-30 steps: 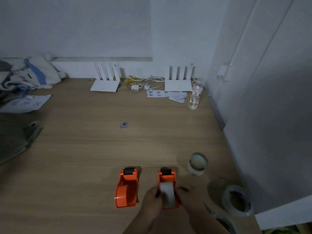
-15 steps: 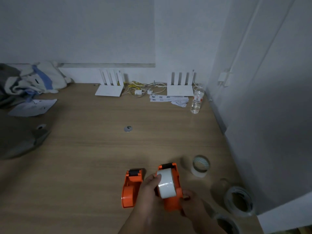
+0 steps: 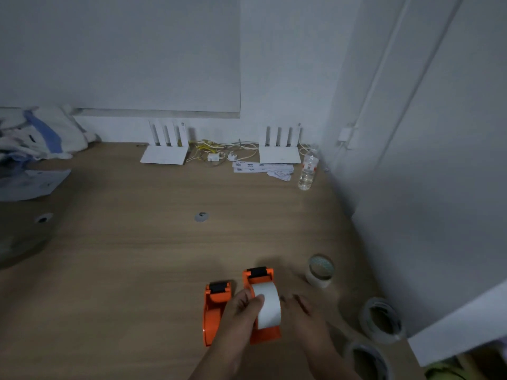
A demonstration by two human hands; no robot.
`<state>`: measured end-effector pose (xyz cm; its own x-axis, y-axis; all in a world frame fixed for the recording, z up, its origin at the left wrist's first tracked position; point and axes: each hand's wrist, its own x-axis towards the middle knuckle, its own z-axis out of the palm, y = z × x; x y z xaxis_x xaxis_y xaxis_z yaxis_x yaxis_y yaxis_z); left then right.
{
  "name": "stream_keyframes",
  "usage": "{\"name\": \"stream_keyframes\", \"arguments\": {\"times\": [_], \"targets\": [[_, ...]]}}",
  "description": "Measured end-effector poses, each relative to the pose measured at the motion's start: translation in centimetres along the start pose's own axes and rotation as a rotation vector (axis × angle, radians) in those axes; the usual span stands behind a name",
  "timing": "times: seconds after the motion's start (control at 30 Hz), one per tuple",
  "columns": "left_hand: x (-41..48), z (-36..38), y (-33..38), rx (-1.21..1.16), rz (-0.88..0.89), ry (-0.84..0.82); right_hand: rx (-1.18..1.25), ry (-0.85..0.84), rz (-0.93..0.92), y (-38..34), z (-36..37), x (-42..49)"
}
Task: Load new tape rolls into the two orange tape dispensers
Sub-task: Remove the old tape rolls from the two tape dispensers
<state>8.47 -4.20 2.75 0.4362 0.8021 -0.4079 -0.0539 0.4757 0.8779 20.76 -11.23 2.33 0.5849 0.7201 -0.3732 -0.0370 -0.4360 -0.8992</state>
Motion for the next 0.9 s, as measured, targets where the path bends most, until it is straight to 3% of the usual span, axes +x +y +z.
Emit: {"name": "stream_keyframes", "arguments": {"times": [0.07,0.2,0.37,0.5,0.7,0.8,0.9], "targets": [[0.4,-0.2,-0.5,0.033,0.016,-0.012,0.070,-0.067,-0.010,-0.4,0.2,-0.5],[0.6,0.0,-1.0,0.128,0.037,-0.023,0.039,-0.011,-0.101,0.5,0.7,-0.2],[1.1,0.2,-1.4,0.252,0.070,-0.036,0.018,-0.073,-0.132,1.1,-0.7,1.0],[1.4,1.6,-1.8,0.207,0.046,-0.018,0.017,-0.141,-0.151,1.4,-2.5,2.5],[2.7,3.2,-2.7,0.073,0.036,0.123,-0.013,-0.111,-0.099,1.1,-6.5,5.6],[3.4,3.8,-2.3,0.054,0.042,0.145,0.059,0.043,-0.043,0.7,-10.2,8.3],[4.3,4.1,-2.2,0.044,0.050,0.161,-0.139,0.247,-0.049,1.4,-14.4,11.7]]}}
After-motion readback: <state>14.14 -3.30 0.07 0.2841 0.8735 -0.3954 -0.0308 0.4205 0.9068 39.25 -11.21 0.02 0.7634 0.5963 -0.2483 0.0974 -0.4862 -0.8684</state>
